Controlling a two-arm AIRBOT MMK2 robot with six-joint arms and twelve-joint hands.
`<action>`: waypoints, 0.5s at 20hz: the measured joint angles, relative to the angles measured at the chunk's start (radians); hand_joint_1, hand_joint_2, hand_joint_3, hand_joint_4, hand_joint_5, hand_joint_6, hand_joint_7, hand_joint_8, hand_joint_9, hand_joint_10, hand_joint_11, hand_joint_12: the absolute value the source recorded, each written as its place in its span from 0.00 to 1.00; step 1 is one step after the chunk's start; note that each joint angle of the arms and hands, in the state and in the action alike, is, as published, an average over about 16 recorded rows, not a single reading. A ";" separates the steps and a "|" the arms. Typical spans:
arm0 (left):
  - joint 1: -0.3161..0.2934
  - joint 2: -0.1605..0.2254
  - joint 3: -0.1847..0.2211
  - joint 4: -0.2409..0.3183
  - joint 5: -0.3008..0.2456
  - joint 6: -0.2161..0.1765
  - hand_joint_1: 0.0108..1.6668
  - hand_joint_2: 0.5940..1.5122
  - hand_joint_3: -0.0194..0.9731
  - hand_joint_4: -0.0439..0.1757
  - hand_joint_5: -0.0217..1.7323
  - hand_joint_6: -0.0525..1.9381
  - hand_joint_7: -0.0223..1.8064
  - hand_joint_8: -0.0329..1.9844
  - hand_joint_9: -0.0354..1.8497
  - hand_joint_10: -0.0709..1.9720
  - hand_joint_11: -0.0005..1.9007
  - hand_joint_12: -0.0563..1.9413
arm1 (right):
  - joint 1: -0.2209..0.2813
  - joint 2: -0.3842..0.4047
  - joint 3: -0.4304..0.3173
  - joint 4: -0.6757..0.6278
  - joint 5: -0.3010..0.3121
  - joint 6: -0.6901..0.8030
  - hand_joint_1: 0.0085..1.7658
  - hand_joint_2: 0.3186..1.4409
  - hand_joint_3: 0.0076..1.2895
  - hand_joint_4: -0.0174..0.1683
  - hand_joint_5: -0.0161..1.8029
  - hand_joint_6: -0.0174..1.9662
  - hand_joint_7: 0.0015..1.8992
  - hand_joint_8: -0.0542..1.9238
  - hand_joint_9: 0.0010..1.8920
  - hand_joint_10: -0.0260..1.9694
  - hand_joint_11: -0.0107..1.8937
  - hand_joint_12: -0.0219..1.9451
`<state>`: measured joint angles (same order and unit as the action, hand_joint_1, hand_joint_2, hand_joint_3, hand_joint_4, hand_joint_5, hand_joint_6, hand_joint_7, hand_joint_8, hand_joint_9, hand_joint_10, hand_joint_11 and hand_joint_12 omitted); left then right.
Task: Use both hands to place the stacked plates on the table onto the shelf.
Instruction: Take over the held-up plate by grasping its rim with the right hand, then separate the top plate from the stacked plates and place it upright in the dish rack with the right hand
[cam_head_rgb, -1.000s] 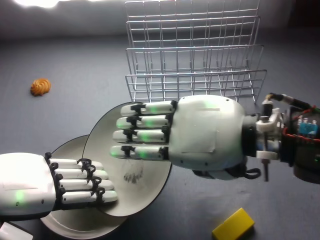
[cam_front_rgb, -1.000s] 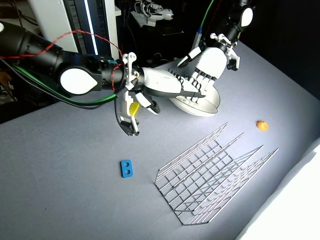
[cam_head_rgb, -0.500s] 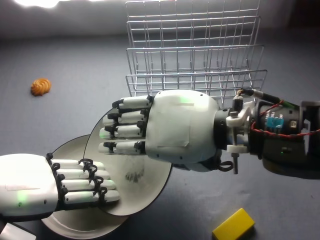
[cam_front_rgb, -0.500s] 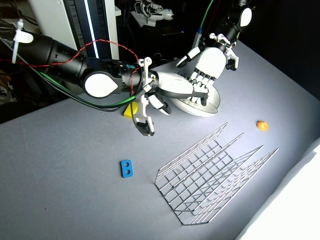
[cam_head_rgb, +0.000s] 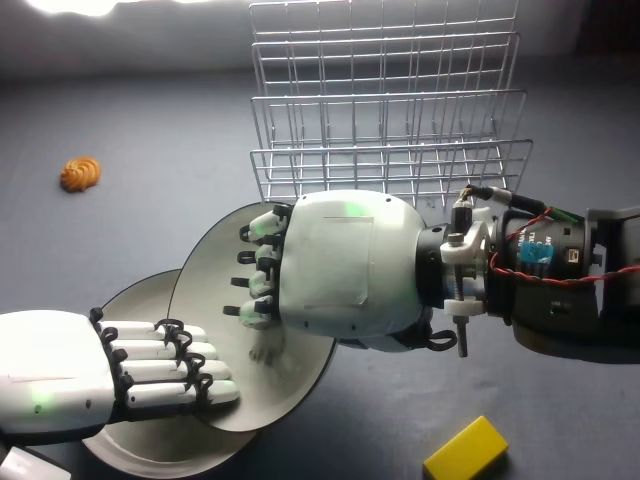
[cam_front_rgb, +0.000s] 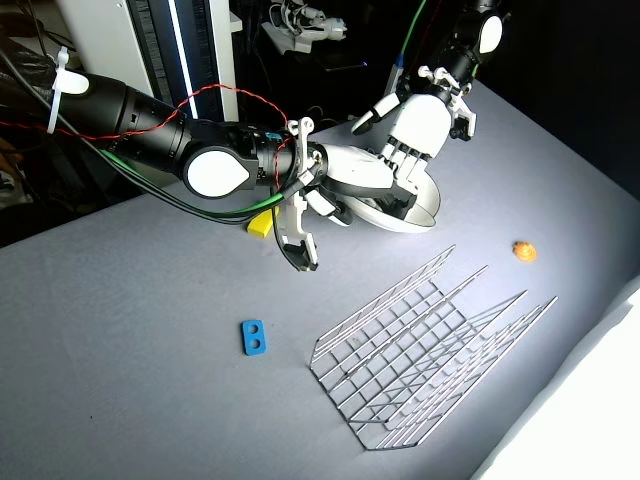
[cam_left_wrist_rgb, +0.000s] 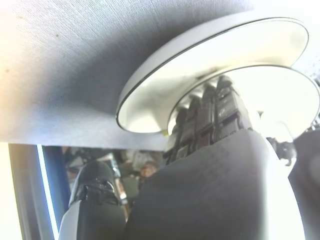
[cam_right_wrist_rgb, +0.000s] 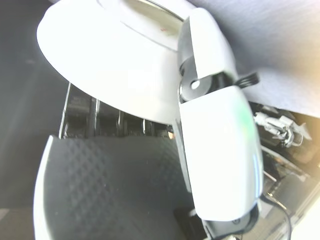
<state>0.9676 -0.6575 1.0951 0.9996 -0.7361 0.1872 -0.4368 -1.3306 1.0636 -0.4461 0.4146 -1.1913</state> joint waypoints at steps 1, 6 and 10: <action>0.000 0.000 0.002 -0.005 -0.001 0.000 0.01 0.60 0.04 0.18 0.00 0.02 0.00 0.00 0.01 0.03 0.01 0.01 | -0.001 -0.001 0.000 -0.001 0.004 -0.001 0.68 0.65 0.01 0.08 0.35 0.27 0.38 0.16 0.37 0.20 0.25 0.64; -0.011 0.002 0.017 -0.037 -0.003 -0.003 0.01 0.60 0.04 0.20 0.00 0.02 0.01 0.01 0.02 0.03 0.01 0.02 | -0.003 -0.004 0.001 -0.005 0.023 -0.005 0.68 0.64 0.01 0.07 0.40 0.44 0.44 0.30 0.44 0.35 0.38 0.61; -0.034 0.009 0.040 -0.080 0.003 -0.006 0.01 0.59 0.04 0.20 0.01 0.02 0.01 0.01 0.02 0.03 0.01 0.02 | -0.004 -0.006 0.001 -0.003 0.034 -0.006 0.68 0.62 0.00 0.06 0.40 0.55 0.45 0.41 0.47 0.46 0.44 0.59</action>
<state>0.9336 -0.6486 1.1356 0.9193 -0.7329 0.1813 -0.4413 -1.3361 1.0645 -0.4492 0.4491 -1.1971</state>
